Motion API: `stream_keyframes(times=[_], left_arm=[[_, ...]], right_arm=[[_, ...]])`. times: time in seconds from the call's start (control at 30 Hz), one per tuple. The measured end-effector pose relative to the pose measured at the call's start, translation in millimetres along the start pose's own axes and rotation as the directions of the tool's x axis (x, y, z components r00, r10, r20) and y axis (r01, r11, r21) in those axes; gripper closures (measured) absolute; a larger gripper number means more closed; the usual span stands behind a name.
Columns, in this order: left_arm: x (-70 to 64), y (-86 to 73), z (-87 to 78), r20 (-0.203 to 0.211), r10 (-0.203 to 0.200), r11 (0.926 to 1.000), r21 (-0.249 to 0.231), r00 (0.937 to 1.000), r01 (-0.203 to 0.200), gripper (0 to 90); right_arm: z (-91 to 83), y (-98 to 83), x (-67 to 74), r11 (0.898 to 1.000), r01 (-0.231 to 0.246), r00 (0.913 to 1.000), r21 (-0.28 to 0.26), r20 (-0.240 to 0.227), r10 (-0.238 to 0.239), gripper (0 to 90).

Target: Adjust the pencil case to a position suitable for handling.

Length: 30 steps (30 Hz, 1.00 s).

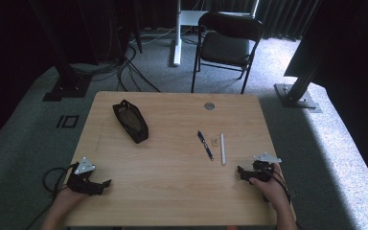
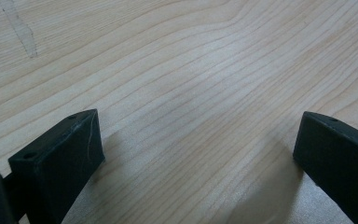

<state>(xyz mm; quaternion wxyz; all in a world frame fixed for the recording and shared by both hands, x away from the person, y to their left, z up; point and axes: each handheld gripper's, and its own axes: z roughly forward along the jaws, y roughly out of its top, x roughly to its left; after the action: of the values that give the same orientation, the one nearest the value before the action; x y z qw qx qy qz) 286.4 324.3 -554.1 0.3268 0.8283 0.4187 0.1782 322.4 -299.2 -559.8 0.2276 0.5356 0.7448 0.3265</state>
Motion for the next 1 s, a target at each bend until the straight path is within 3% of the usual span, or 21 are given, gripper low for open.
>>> stream_keyframes(times=[0.4, 0.73, 1.0], left_arm=[[-0.2, 0.0, 0.1, 0.0, 0.0, 1.0, -0.001, 1.0, 0.0, 1.6], [-0.2, 0.0, 0.1, 0.0, 0.0, 1.0, -0.001, 1.0, 0.0, 1.6], [-0.1, 0.0, 0.1, 0.0, 0.0, 1.0, -0.001, 1.0, 0.0, 1.6]], right_arm=[[1.5, 6.4, 2.1, 1.0, -0.018, 0.9998, -0.01, -0.004, 0.018, 12.7], [-2.5, 34.4, 12.7, 0.998, -0.002, 0.9996, -0.066, -0.03, 0.0, 12.7], [-0.5, 56.9, 29.9, 0.995, 0.023, 0.9972, -0.096, -0.069, -0.03, 12.9]])
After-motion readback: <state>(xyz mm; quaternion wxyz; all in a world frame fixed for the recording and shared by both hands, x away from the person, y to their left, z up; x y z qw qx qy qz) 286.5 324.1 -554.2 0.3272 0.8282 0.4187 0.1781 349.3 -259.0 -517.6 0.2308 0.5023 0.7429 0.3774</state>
